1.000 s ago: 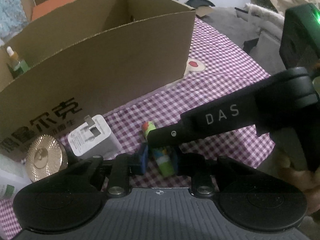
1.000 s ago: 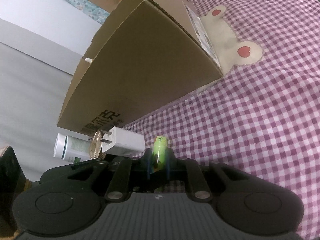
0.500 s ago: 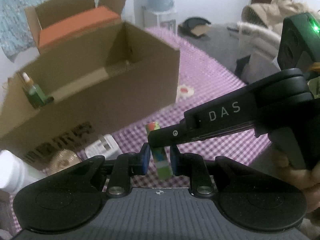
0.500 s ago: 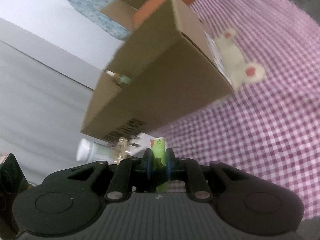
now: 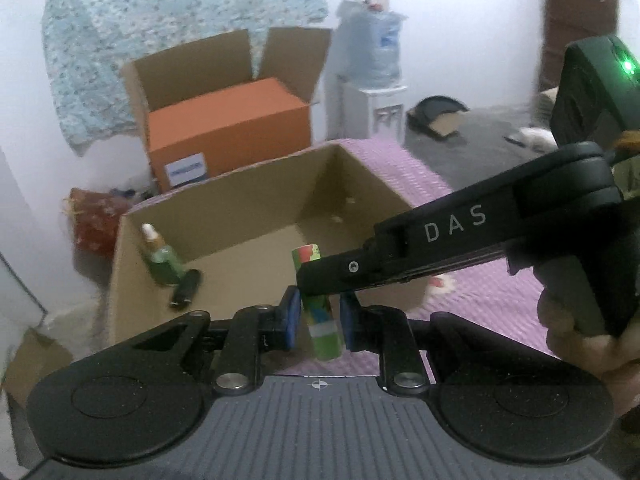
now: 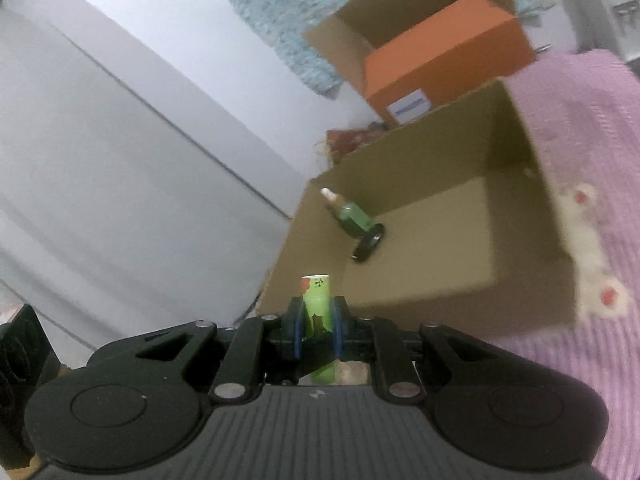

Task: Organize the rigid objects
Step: 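Carry the green cylinder into the box and open the right gripper, then move the right gripper back to the pink plastic lid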

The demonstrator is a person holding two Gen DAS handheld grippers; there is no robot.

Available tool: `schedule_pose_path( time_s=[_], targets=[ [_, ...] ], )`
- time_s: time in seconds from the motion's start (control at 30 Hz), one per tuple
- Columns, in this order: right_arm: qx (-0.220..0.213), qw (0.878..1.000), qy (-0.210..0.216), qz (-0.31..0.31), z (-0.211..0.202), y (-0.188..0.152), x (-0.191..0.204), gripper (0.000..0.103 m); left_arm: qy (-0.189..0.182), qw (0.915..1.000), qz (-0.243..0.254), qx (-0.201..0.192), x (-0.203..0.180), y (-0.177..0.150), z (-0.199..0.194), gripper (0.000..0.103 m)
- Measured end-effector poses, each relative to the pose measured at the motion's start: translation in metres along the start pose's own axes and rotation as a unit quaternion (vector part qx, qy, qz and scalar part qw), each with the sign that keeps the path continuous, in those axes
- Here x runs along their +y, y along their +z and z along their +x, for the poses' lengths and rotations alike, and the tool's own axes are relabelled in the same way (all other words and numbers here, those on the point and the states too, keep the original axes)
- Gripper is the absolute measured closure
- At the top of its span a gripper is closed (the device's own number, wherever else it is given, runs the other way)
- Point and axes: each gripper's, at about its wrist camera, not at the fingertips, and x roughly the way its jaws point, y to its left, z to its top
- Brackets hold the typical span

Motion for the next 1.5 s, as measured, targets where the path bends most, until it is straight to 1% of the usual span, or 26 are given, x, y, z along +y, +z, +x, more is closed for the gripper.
schedule_pose_path(
  time_s=[0.03, 0.1, 0.2, 0.27, 0.4, 0.53, 0.63, 0.7, 0.83, 0.93, 1.1, 1.23, 1.3, 1.37, 1.43, 1.5],
  targets=[
    [0.012, 1.0, 0.006, 0.0, 0.011, 0.009, 0.0, 0.087, 0.003, 0.9999, -0.005, 0.01, 0.009, 0.005, 0.005, 0.083],
    [0.045, 0.999, 0.017, 0.02, 0.039, 0.03, -0.007, 0.087, 0.008, 0.9992, -0.019, 0.035, 0.026, 0.014, 0.023, 0.083],
    [0.086, 0.995, 0.021, 0.045, 0.078, 0.048, -0.015, 0.087, 0.021, 0.9968, -0.027, 0.072, 0.044, 0.023, 0.048, 0.083],
    [0.105, 0.992, 0.02, 0.065, 0.102, 0.059, -0.024, 0.087, 0.037, 0.9947, -0.025, 0.092, 0.054, 0.028, 0.066, 0.083],
    [0.134, 0.988, 0.005, 0.081, 0.15, 0.074, -0.033, 0.087, 0.066, 0.9885, -0.033, 0.132, 0.073, 0.033, 0.101, 0.082],
    [0.157, 0.981, -0.004, 0.11, 0.181, 0.078, -0.046, 0.086, 0.081, 0.984, -0.054, 0.149, 0.086, 0.031, 0.107, 0.079],
    [0.163, 0.979, -0.007, 0.119, 0.189, 0.078, -0.052, 0.086, 0.075, 0.9844, -0.063, 0.146, 0.09, 0.029, 0.1, 0.076],
    [0.162, 0.979, -0.005, 0.122, 0.187, 0.077, -0.054, 0.086, 0.075, 0.9852, -0.063, 0.141, 0.091, 0.03, 0.095, 0.075],
    [0.156, 0.981, 0.001, 0.113, 0.17, 0.077, -0.051, 0.086, 0.066, 0.9875, -0.074, 0.123, 0.095, 0.032, 0.08, 0.075],
    [0.145, 0.983, 0.004, 0.111, 0.15, 0.076, -0.047, 0.086, 0.056, 0.9899, -0.08, 0.102, 0.095, 0.034, 0.063, 0.073],
    [0.126, 0.986, 0.028, 0.107, 0.11, 0.067, -0.035, 0.086, 0.038, 0.9929, -0.093, 0.065, 0.091, 0.03, 0.025, 0.066],
    [0.109, 0.987, 0.057, 0.104, 0.071, 0.051, -0.025, 0.086, 0.022, 0.9938, -0.105, 0.03, 0.088, 0.018, -0.011, 0.061],
    [0.101, 0.987, 0.071, 0.101, 0.051, 0.039, -0.021, 0.085, 0.017, 0.9938, -0.109, 0.011, 0.087, 0.009, -0.027, 0.054],
    [0.09, 0.988, 0.08, 0.097, 0.031, 0.026, -0.017, 0.085, 0.012, 0.9934, -0.114, -0.003, 0.085, -0.004, -0.042, 0.051],
    [0.078, 0.989, 0.085, 0.091, 0.013, 0.012, -0.014, 0.085, 0.009, 0.9933, -0.115, -0.002, 0.084, -0.017, -0.049, 0.05],
    [0.067, 0.991, 0.086, 0.079, -0.003, -0.005, -0.01, 0.085, 0.006, 0.9932, -0.116, 0.01, 0.083, -0.031, -0.052, 0.05]
  ],
)
